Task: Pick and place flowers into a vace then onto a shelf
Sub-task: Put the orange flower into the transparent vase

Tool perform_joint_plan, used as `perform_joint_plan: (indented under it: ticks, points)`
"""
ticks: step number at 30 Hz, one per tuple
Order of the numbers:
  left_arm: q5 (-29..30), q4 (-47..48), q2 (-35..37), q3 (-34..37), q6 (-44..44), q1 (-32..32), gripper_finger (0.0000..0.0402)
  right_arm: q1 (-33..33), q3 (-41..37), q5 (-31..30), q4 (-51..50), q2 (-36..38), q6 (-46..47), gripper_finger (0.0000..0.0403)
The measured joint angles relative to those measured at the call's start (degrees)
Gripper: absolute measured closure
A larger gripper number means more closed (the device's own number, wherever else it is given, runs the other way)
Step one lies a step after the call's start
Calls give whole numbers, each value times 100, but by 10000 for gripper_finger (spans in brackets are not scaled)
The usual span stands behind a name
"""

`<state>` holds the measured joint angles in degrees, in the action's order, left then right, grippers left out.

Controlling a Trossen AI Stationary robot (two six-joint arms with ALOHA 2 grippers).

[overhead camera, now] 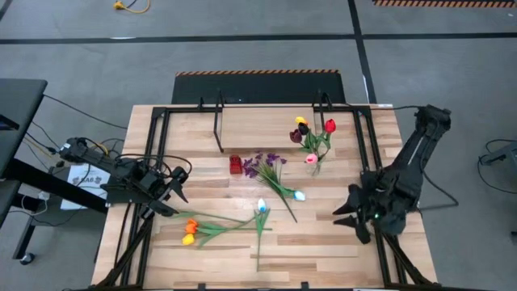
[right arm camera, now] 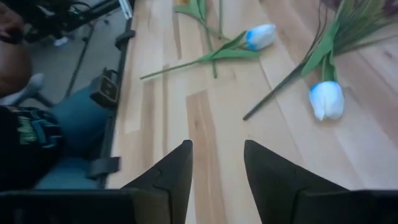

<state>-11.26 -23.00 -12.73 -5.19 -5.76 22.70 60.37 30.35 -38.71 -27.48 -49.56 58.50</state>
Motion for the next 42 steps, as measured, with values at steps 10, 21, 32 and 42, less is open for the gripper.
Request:
perform_joint_plan:
  ticks: [10,21,32,42]
  points:
    - [-10,12,0,0,2,2,225,-268,0,-777,2652,-2216,-1033,267]
    - [-28,129,0,0,-337,2,225,-1286,64,-172,6925,-4570,-3378,267]
    - [-47,120,0,0,-345,2,225,-1817,1309,123,7041,-6059,-3753,267]
    - [-45,125,-2,0,-167,2,225,-2134,2159,135,6782,-6569,-4509,267]
